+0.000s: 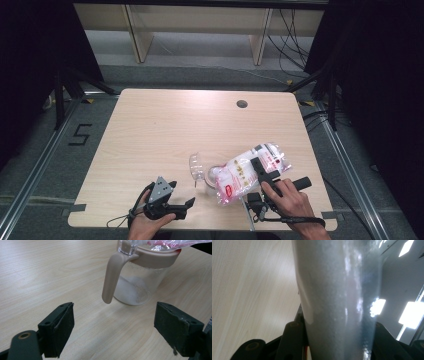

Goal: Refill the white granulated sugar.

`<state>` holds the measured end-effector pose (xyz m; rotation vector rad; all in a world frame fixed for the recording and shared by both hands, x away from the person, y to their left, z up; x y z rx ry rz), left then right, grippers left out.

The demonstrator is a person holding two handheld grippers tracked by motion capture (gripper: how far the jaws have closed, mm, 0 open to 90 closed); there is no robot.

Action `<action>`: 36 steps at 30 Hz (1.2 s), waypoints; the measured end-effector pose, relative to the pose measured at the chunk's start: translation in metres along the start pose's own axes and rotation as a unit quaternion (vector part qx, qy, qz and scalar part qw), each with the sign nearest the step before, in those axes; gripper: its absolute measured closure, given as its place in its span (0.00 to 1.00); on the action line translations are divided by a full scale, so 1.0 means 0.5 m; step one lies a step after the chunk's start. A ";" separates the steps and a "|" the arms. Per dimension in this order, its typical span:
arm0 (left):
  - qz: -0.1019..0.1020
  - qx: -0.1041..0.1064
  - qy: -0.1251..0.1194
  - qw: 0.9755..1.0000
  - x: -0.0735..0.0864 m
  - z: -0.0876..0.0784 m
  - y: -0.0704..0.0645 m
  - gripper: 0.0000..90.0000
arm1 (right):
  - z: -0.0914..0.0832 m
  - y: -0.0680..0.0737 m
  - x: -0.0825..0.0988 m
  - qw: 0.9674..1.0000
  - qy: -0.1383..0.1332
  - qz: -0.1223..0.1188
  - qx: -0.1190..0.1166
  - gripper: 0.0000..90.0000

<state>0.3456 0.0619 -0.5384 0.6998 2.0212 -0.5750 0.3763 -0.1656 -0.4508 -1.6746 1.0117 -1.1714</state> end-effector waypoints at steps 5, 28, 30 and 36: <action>0.005 -0.001 0.001 1.000 0.000 0.000 0.001 0.18 | -0.004 0.001 0.005 1.000 0.001 0.012 0.000 0.73; 0.002 -0.001 0.000 1.000 0.000 0.000 0.001 0.18 | -0.004 0.001 0.006 1.000 0.004 0.005 -0.013 0.73; 0.002 0.000 0.000 1.000 0.000 0.000 0.000 0.18 | -0.004 0.001 0.007 1.000 0.006 0.007 -0.014 0.73; -0.005 0.004 0.003 1.000 0.003 0.002 -0.003 0.18 | -0.001 0.001 0.003 1.000 0.004 0.004 -0.020 0.73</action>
Point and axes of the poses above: each handheld gripper's, and its own axes: z roughly forward along the jaws, x roughly out of its underside, y roughly to its left, the point moved 9 cm from there along z, roughly forward along the jaws, and after that the axes turned 2 degrees about z, right-handed, at the moved point
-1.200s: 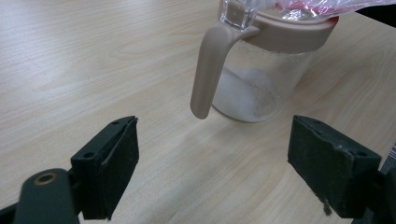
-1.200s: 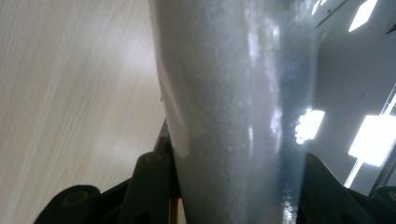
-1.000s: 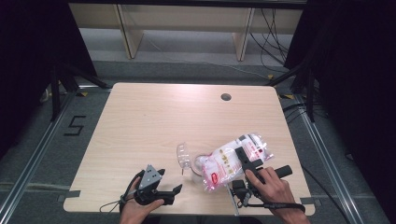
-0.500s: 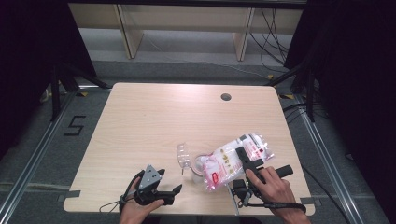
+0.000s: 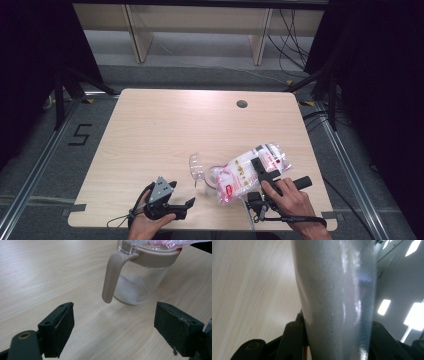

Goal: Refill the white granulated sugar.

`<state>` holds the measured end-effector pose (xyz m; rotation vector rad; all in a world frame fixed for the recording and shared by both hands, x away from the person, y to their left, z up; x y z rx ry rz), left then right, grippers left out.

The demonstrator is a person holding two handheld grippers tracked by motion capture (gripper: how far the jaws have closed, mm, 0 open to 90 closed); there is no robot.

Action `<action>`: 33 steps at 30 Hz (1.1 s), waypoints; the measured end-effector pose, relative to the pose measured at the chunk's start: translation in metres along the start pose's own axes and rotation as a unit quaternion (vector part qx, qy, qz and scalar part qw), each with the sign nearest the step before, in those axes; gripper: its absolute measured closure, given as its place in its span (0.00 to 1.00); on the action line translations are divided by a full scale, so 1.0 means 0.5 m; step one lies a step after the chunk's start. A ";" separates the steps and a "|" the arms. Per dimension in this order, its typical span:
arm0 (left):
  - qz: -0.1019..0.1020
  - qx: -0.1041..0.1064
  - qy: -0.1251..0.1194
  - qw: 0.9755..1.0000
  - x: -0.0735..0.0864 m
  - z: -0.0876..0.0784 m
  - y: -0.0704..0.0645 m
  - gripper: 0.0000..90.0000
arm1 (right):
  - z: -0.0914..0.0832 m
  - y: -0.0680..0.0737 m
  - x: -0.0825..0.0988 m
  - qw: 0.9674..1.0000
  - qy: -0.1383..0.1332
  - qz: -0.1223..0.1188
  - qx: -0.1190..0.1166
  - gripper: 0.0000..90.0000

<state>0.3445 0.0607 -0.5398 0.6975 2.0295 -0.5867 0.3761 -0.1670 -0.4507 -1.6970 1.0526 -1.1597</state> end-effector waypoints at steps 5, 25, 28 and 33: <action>0.002 -0.001 -0.001 1.000 -0.001 0.000 0.003 0.18 | 0.003 -0.002 -0.005 1.000 -0.002 -0.009 -0.006 0.74; -0.001 -0.003 -0.002 1.000 -0.002 -0.001 0.002 0.18 | 0.007 -0.018 -0.017 1.000 -0.010 -0.019 -0.004 0.74; -0.001 0.001 -0.001 1.000 -0.001 0.000 0.001 0.18 | 0.006 -0.013 -0.015 1.000 -0.006 -0.005 -0.006 0.74; -0.005 0.003 -0.002 1.000 -0.001 0.000 0.000 0.18 | 0.006 -0.016 -0.015 1.000 -0.007 -0.008 -0.006 0.74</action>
Point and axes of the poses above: each handheld gripper's, and its own axes: z roughly forward along the jaws, x roughly out of its underside, y roughly to its left, the point moved 9 cm from there along z, roughly forward along the jaws, and after that the axes turned 2 degrees about z, right-handed, at the moved point
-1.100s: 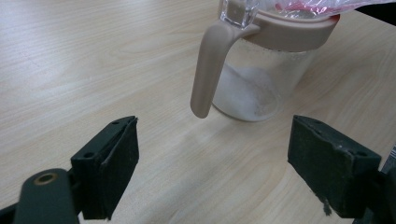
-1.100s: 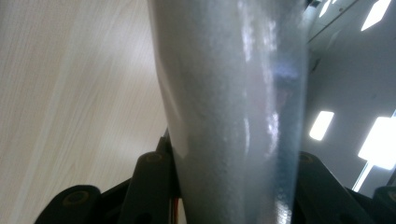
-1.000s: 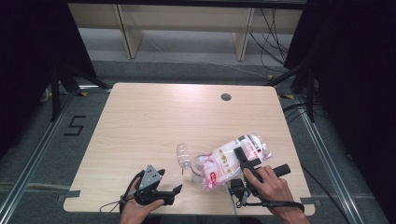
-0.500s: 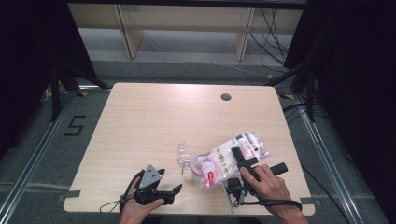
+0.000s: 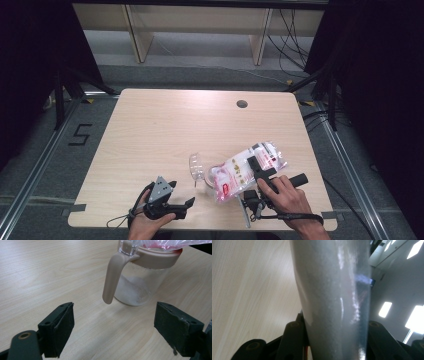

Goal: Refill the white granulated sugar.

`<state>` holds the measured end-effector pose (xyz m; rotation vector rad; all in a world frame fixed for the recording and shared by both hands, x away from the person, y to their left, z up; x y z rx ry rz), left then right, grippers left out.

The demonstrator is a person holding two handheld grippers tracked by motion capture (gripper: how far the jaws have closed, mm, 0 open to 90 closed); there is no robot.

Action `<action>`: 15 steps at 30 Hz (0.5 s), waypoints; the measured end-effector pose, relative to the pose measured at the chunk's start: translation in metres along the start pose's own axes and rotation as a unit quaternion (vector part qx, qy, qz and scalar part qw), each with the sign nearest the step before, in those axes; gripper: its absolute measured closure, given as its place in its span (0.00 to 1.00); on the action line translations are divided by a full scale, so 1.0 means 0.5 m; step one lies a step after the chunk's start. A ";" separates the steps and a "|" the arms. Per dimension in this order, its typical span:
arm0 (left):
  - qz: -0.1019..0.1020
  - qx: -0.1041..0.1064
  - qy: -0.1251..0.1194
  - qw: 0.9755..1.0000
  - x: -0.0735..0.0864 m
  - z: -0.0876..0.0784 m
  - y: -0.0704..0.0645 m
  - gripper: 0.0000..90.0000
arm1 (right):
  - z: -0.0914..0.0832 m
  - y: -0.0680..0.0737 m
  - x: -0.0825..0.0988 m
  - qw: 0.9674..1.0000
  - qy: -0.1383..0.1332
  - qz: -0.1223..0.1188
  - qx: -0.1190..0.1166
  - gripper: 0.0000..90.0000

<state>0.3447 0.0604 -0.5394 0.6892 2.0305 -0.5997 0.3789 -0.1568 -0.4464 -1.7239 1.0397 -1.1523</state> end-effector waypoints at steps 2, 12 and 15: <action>0.000 -0.001 0.000 1.000 0.001 -0.001 0.000 0.18 | 0.000 -0.006 -0.002 1.000 -0.003 -0.018 0.001 0.74; 0.006 -0.005 -0.001 1.000 0.000 -0.001 0.003 0.18 | 0.000 -0.004 0.000 1.000 0.001 -0.002 0.000 0.74; 0.007 -0.011 -0.001 1.000 -0.003 -0.003 0.005 0.18 | 0.000 -0.004 0.000 1.000 0.001 -0.002 0.000 0.74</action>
Point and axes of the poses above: each handheld gripper's, and its own axes: z roughly forward along the jaws, x roughly out of its underside, y roughly to its left, the point moved 9 cm from there along z, roughly forward along the jaws, and after that the axes turned 2 degrees about z, right-handed, at the moved point
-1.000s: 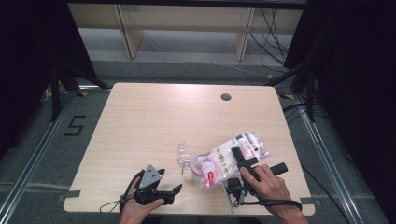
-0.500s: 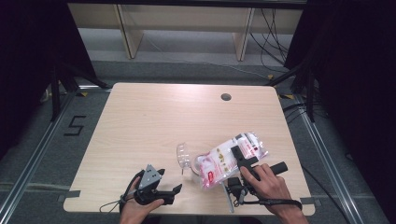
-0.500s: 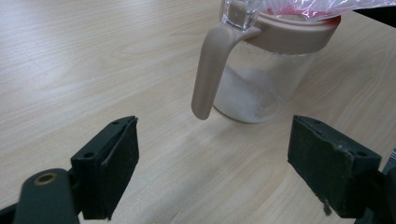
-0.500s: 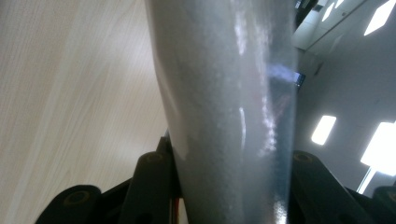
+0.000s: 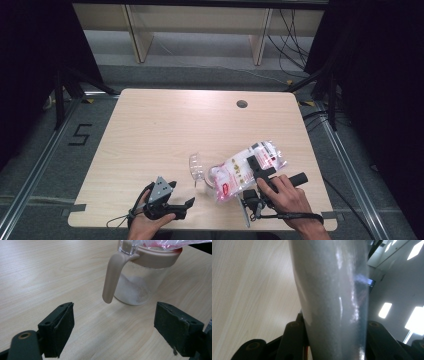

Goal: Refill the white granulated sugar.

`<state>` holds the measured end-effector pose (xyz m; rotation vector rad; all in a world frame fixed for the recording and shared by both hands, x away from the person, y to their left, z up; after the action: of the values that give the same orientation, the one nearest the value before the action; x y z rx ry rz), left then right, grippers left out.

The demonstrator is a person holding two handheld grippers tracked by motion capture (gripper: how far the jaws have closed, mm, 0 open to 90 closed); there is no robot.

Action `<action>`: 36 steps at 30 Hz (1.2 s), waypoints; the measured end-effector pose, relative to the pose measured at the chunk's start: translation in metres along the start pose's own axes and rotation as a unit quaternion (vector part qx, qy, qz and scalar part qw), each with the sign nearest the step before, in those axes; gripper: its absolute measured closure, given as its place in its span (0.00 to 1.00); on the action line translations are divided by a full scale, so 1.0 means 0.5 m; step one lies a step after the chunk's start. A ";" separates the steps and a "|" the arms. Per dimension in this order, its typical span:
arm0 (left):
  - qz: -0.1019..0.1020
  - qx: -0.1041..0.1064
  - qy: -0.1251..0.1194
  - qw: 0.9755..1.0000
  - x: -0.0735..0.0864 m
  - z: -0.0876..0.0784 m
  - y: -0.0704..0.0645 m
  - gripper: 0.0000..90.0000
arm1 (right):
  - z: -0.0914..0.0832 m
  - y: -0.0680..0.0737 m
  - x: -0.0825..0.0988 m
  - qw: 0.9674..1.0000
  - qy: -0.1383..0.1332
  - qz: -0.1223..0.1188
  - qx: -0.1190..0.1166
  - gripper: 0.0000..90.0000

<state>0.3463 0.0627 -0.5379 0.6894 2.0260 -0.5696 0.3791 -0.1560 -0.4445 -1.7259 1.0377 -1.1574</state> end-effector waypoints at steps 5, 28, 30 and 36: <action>-0.002 0.005 -0.003 1.000 0.000 0.002 -0.002 0.18 | 0.000 0.000 0.000 1.000 0.000 -0.001 0.001 0.74; -0.002 0.002 -0.002 1.000 0.000 0.000 -0.001 0.18 | -0.001 0.002 0.001 1.000 0.001 0.002 0.001 0.77; -0.002 0.006 -0.003 1.000 0.000 0.001 -0.002 0.18 | -0.001 0.002 0.001 1.000 0.000 0.002 0.001 0.77; -0.001 0.002 -0.001 1.000 0.000 0.000 -0.002 0.18 | -0.001 0.000 -0.001 1.000 -0.003 -0.006 0.005 0.78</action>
<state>0.3458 0.0620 -0.5379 0.6875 2.0244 -0.5756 0.3786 -0.1559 -0.4447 -1.7279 1.0174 -1.1632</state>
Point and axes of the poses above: each handheld gripper's, and its own axes: z roughly forward along the jaws, x roughly out of its underside, y roughly to its left, the point moved 9 cm from there along z, roughly forward along the jaws, and after that the axes turned 2 degrees about z, right-handed, at the moved point
